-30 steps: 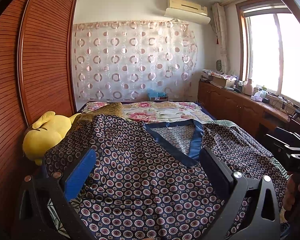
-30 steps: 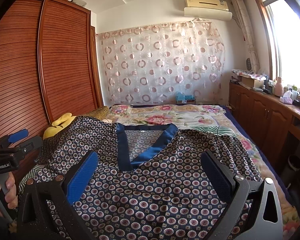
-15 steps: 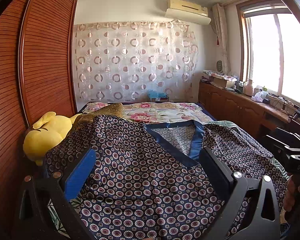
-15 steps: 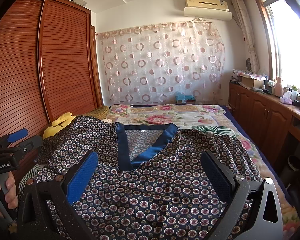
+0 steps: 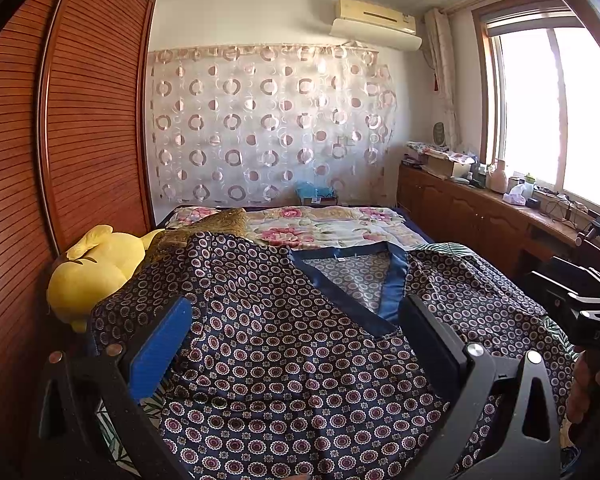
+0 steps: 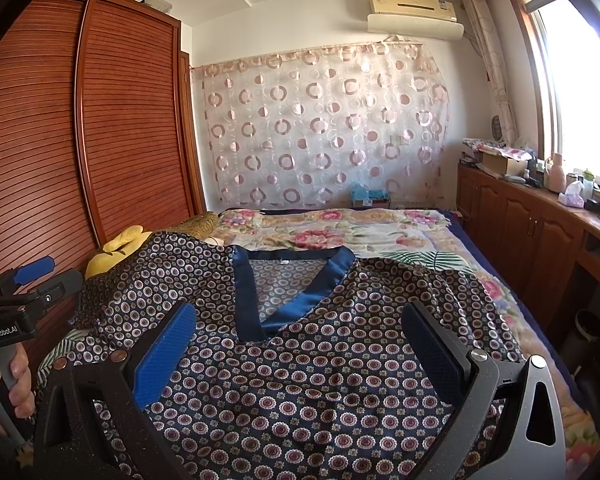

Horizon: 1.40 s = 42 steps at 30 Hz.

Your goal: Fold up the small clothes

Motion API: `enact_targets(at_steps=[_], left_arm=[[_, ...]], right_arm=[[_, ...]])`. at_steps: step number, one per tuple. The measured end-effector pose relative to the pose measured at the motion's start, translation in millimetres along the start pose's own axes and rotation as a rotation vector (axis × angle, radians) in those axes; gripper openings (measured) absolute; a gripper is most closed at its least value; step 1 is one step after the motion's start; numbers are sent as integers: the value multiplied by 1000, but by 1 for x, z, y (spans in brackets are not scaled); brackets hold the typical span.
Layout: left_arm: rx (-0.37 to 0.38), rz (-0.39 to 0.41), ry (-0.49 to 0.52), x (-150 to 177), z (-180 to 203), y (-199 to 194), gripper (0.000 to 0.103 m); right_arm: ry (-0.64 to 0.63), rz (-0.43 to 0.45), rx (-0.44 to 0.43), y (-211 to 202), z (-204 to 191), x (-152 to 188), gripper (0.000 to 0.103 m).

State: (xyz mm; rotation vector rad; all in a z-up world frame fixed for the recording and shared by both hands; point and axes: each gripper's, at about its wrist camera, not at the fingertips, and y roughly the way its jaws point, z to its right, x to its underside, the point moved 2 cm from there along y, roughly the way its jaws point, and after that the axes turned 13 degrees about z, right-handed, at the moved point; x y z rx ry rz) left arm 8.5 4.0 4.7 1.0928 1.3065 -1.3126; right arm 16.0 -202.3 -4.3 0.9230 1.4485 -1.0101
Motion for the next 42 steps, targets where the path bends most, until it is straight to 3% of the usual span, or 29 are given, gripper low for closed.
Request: enact_targets(at_steps=[24,42], left_arm=[[3,-10,-4,0,-3,1,103],[-85,-111,-14,31,-74,13,103]], right_arm=[[-4,-10,-21,8,-1,0,102],[-27,-84,-95,22,-8,6,102]])
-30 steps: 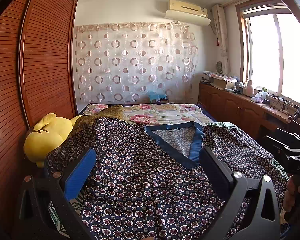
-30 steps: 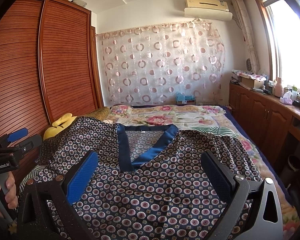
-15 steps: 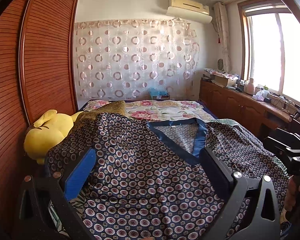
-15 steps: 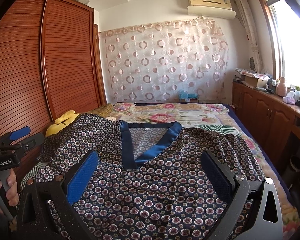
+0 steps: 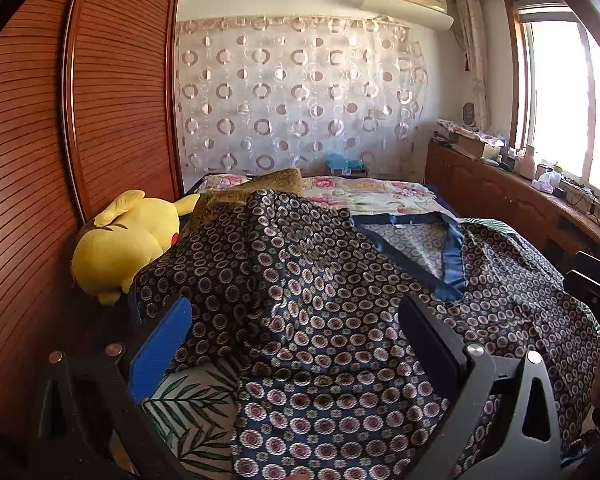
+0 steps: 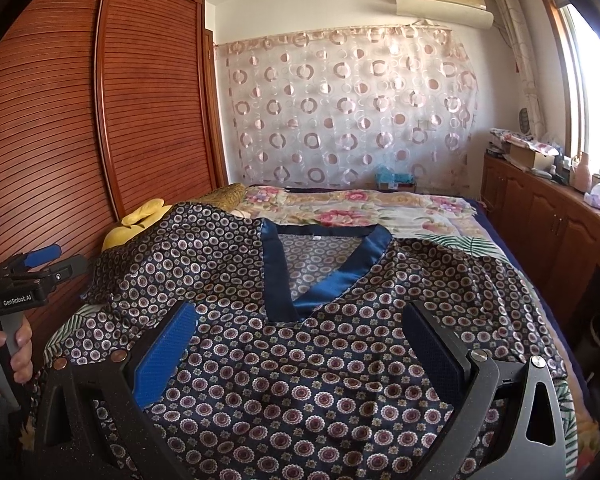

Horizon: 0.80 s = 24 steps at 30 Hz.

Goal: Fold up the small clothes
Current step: 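Grasp the robe's side edge with the left gripper and lift it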

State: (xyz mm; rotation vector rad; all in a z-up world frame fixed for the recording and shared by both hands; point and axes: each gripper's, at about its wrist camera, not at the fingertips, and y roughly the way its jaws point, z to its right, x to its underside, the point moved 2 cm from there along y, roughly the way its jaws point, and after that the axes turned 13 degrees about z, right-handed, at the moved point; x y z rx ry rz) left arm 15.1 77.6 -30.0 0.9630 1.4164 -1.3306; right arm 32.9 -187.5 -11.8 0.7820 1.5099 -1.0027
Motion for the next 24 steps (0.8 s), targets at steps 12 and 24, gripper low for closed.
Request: enact_targets(at_steps=[12,24], left_arm=[[6,-74,-24,22,-43,13,103],[-13,-164,-73,34,-116,43,97]], right_arm=[[-14,-62,-58,13,-8,4,102],[-67,-136,-115,30,-26,13,102]])
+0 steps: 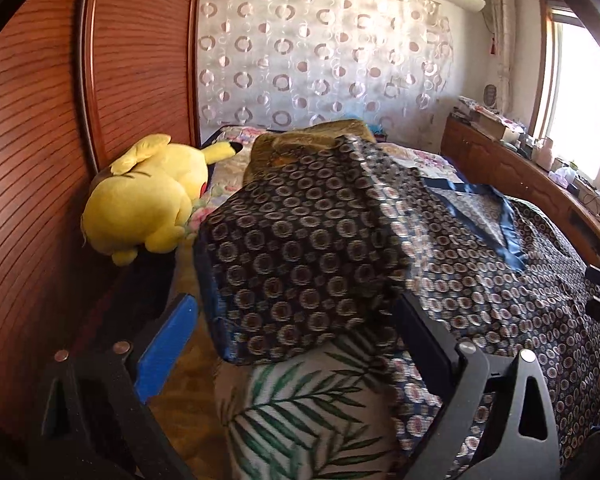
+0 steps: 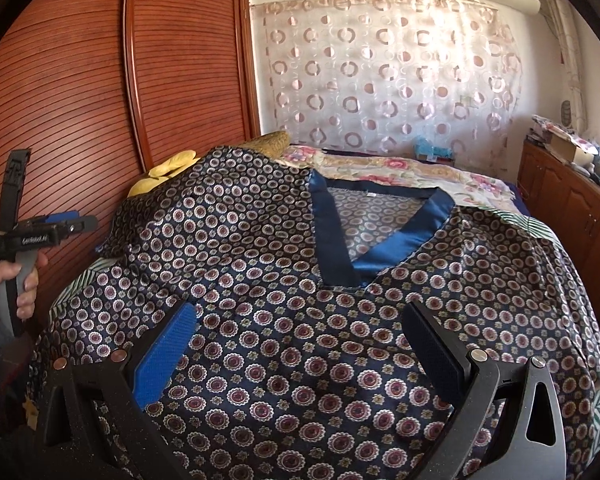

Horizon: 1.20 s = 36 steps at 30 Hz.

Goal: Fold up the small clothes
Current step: 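Grasp the robe's side edge with the left gripper and lift it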

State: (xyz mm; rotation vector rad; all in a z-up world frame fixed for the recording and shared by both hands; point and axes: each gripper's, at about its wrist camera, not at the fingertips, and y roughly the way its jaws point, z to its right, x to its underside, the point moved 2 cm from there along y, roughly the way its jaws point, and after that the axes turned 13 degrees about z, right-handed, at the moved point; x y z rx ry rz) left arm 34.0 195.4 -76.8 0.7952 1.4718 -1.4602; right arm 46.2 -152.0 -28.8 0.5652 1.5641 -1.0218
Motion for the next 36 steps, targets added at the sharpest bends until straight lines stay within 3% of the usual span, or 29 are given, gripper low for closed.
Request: enact_targets(at_steps=[7,18,23,29,31,33,36], left_arm=[[25,-95,-79,5,-35,33,82],[58,-250,-164,25,-51,75,82],[93,-284,-207,30,-51,83,79],[127,-257,-205,24,-48,77,41],[106,-244,-171,20,-46,74,17],[74,-230,-129,16,-43,71,6],[66,-179,-98,6,-40,61,3]], right_arm=[[-24,-26,-49,8,-4,-7,102],[-37,-43,-77,31,-9,-9,102],[-34,-47,-82,33,-8,-8,102],[-20,-49,-78,33,-5,-6,102],[-16,-48,-75,31,-3,-5,102],[-11,-46,-72,30,-2,-5,102],[-3,-43,-66,27,2,-4,102]])
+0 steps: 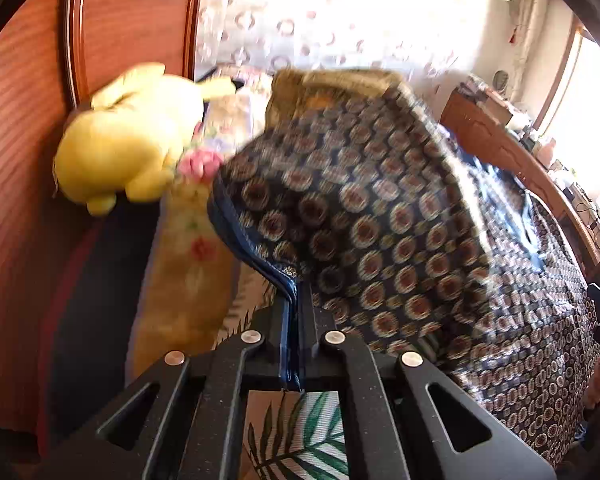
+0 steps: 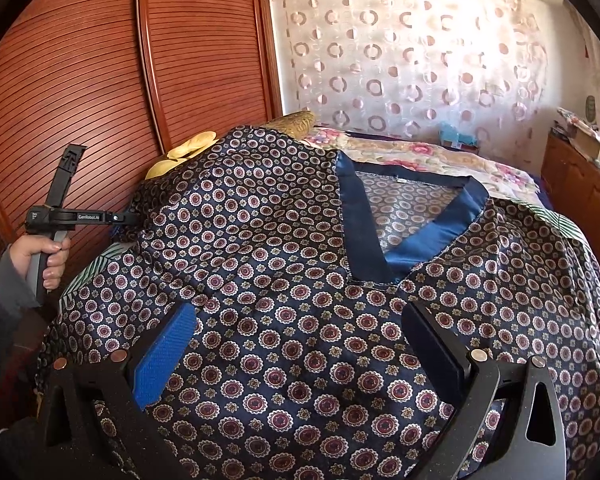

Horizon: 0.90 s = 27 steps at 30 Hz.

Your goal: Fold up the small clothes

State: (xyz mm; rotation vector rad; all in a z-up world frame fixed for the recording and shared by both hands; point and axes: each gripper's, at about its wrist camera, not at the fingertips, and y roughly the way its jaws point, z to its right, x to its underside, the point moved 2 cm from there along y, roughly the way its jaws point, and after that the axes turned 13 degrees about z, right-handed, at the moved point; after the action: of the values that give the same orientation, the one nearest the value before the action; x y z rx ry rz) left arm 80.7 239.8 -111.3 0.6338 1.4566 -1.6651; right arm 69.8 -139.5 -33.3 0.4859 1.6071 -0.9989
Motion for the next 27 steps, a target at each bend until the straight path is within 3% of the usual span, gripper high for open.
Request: enact_targets(at_steps=[6,14,19,24,27], left_arm=[[43,112,40,-28,28,-29,3],[192,174,188,-71,118,-36,3],[282,159,229,-69,159,-38,3],[296,137,269,-52,180,-45,4],[282,132,272,-46,178,-49,15]], right_arm=[[19,10,24,-8,13,0,102],[53,36,61,-24,30,-3,102],[73,45,73,-31,38,-1,102],[82,45,74,-34,40,1,102],[85,42,71,-34,41,0,102]])
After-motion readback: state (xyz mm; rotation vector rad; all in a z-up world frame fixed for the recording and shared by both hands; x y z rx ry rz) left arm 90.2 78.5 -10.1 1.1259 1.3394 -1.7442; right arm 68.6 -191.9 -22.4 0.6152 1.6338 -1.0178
